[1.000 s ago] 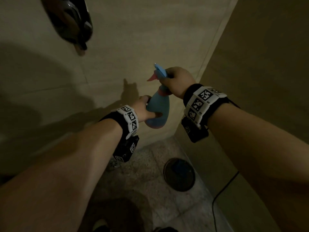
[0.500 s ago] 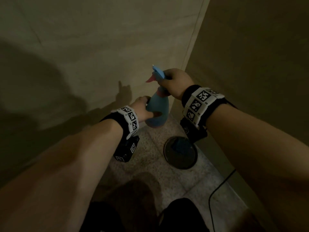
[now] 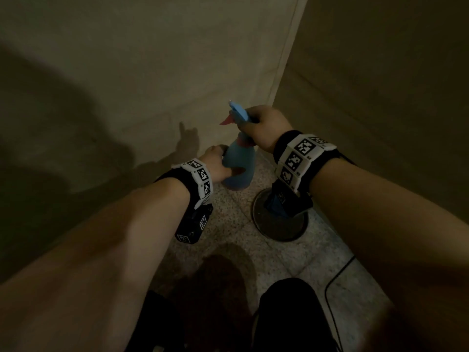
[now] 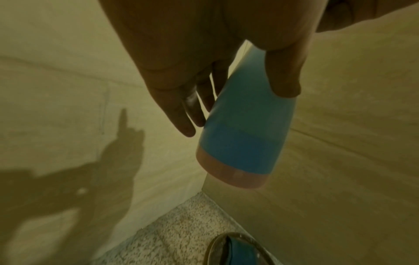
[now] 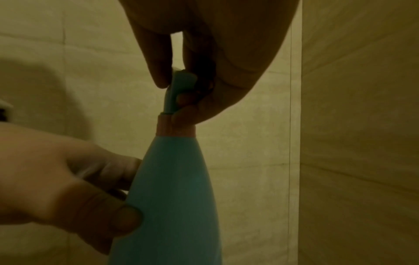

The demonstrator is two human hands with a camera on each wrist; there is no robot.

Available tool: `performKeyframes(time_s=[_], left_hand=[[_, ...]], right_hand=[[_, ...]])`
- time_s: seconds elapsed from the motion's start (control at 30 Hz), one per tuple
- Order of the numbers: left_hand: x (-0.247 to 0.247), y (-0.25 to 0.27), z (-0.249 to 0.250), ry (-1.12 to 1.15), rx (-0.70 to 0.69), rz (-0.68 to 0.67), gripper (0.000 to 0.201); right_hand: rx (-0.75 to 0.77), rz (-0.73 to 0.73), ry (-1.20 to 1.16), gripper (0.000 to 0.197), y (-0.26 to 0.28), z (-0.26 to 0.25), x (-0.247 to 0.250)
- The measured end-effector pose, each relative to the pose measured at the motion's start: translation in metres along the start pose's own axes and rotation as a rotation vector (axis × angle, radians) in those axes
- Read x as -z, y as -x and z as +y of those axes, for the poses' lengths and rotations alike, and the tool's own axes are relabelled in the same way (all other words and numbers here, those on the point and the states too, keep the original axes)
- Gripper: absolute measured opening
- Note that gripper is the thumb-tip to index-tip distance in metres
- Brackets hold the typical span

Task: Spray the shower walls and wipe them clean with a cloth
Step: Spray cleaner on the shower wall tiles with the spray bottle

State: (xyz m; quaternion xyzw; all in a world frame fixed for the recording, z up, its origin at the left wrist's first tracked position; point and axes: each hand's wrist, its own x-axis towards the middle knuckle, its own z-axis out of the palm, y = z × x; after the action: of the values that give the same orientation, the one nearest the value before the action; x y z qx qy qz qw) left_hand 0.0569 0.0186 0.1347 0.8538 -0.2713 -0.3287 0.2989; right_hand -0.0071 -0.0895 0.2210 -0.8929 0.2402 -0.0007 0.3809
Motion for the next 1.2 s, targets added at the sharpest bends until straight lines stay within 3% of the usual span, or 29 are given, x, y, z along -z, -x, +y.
performKeyframes(time_s=[0.27, 0.43, 0.57, 0.8, 0.97, 1.2], left_hand=[[-0.033, -0.046, -0.06, -0.024, 0.011, 0.004, 0.066], [-0.063, -0.076, -0.1, -0.035, 0.012, -0.006, 0.064], [-0.087, -0.097, -0.132, -0.055, 0.019, -0.008, 0.062], [-0.13, -0.124, -0.182, -0.067, 0.069, -0.025, 0.062], [-0.157, -0.138, -0.211, -0.08, 0.123, -0.081, 0.061], [-0.186, -0.154, -0.237, -0.113, 0.159, -0.15, 0.059]], right_hand=[[0.002, 0.019, 0.015, 0.031, -0.026, 0.047, -0.059], [-0.016, 0.011, 0.012, 0.02, -0.046, 0.087, -0.104], [-0.036, 0.025, 0.016, 0.029, -0.058, 0.115, -0.138], [-0.052, -0.01, 0.004, 0.026, -0.073, 0.159, -0.194], [-0.097, -0.074, 0.006, 0.033, -0.077, 0.186, -0.227], [-0.154, -0.052, 0.022, 0.03, -0.083, 0.228, -0.263]])
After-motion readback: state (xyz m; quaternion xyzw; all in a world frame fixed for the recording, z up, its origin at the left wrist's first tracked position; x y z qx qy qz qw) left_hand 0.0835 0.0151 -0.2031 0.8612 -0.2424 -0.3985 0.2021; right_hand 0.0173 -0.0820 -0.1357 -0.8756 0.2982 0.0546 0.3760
